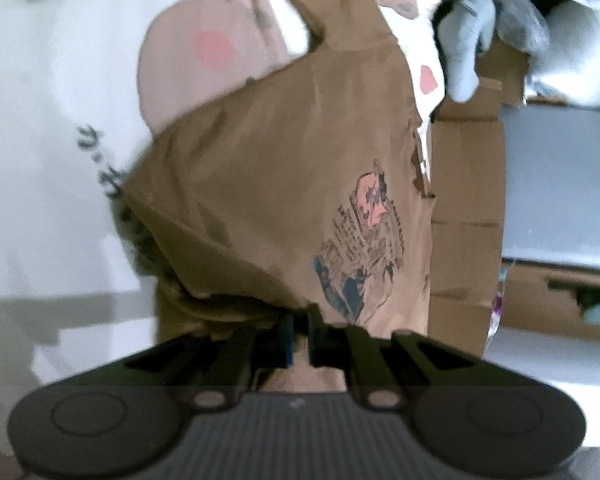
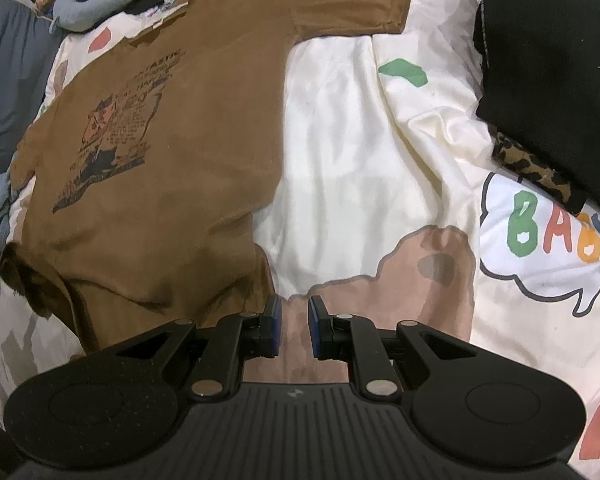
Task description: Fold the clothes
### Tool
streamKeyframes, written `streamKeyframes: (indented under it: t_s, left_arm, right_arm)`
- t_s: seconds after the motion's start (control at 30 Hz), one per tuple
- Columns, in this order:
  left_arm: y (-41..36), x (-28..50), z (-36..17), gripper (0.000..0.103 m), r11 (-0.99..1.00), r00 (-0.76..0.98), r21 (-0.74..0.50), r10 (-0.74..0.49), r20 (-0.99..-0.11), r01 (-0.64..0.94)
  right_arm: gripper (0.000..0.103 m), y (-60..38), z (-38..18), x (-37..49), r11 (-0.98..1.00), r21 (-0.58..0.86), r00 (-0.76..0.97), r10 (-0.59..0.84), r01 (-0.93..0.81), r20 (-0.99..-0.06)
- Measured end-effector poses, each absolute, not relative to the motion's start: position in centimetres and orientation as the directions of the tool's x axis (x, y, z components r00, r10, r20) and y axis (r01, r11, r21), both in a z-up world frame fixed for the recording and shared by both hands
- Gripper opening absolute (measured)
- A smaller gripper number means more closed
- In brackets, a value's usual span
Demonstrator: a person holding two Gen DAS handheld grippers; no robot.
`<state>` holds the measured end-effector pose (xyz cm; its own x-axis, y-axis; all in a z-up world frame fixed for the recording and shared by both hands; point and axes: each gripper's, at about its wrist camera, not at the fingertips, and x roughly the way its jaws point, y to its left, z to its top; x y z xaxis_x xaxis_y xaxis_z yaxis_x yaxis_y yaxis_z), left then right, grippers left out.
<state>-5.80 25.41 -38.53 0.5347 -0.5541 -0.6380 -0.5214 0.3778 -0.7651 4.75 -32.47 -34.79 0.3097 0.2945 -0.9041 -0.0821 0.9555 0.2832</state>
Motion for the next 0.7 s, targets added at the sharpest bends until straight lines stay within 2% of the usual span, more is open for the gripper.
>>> streamKeyframes:
  t_s: [0.17,0.3,0.57,0.6,0.7]
  left_arm:
    - [27.4,-7.0,-36.7,0.005,0.476,0.484,-0.718,-0.533,-0.694,-0.507]
    - [29.2,-7.6,-35.5,0.005,0.542,0.468,-0.664,-0.471,-0.748,-0.515]
    - [30.3,-6.3,-33.7,0.005,0.689,0.369,-0.541,-0.4,-0.839,-0.482]
    - [30.5,-6.3,-33.5,0.005,0.702,0.361,-0.527,-0.39,-0.847,-0.479]
    - [31.0,-6.0,-32.6,0.005,0.726,0.356,-0.502,-0.364,-0.861,-0.47]
  right_arm:
    - [0.014,-33.3,-34.7,4.6,0.956,0.286,0.333,0.289,-0.058,-0.898]
    - [0.014,-33.7,-35.3,4.3,0.954,0.297,0.341,0.294,-0.045,-0.893]
    - [0.014,-32.5,-37.1,3.2,0.927,0.374,0.337,0.365,-0.04,-0.868]
    - [0.016,-32.3,-37.3,3.1,0.922,0.385,0.337,0.375,-0.04,-0.864]
    - [0.032,-31.5,-38.1,3.1,0.917,0.397,0.333,0.389,-0.049,-0.859]
